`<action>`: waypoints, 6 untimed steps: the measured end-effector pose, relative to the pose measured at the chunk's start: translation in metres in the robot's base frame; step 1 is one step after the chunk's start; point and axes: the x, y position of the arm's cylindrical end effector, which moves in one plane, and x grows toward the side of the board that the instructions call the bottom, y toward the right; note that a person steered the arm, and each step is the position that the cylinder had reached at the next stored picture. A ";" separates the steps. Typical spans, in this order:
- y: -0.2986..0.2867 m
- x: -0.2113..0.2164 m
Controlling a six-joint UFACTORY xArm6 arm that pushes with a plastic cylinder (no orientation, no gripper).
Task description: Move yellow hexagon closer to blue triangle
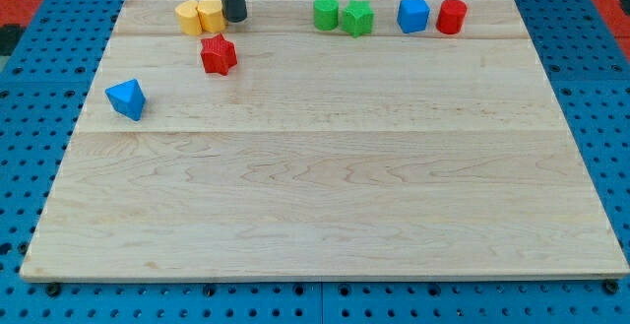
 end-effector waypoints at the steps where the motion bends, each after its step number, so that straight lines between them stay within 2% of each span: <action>1: 0.000 -0.012; 2: 0.000 -0.012; 4: -0.075 0.010; 6: -0.072 0.073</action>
